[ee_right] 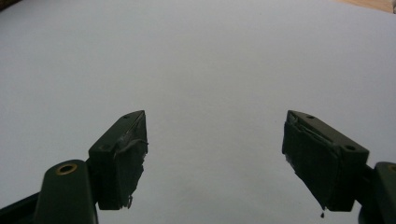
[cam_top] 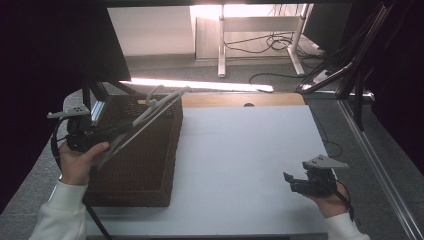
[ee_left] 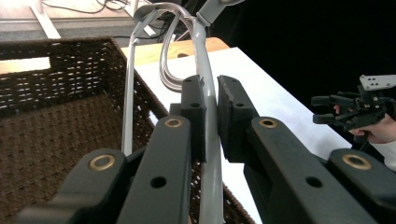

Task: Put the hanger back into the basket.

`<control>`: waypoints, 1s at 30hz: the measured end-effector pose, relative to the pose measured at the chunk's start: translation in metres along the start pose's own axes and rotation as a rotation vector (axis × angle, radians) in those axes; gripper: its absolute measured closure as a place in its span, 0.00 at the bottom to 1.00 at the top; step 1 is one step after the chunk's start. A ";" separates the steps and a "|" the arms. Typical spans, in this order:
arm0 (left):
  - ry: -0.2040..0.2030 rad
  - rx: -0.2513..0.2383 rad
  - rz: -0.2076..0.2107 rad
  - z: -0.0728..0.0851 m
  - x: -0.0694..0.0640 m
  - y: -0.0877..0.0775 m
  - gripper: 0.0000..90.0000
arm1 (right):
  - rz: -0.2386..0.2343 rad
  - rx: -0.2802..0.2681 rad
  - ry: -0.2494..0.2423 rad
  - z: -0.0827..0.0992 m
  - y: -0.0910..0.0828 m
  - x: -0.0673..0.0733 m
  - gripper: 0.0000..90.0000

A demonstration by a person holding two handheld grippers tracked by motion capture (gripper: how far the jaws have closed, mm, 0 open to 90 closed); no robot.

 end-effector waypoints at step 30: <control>-0.015 0.009 -0.043 0.028 0.043 -0.022 0.92 | -0.001 0.007 -0.002 0.001 0.002 0.000 0.25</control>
Point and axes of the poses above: each handheld gripper's, and its own axes: y roughly forward along the jaws, z roughly out of its underside, x roughly to its left, the point moved 7 cm from there along y, roughly forward along the jaws, and after that the axes turned 5 degrees about -z, right-handed, at the moved point
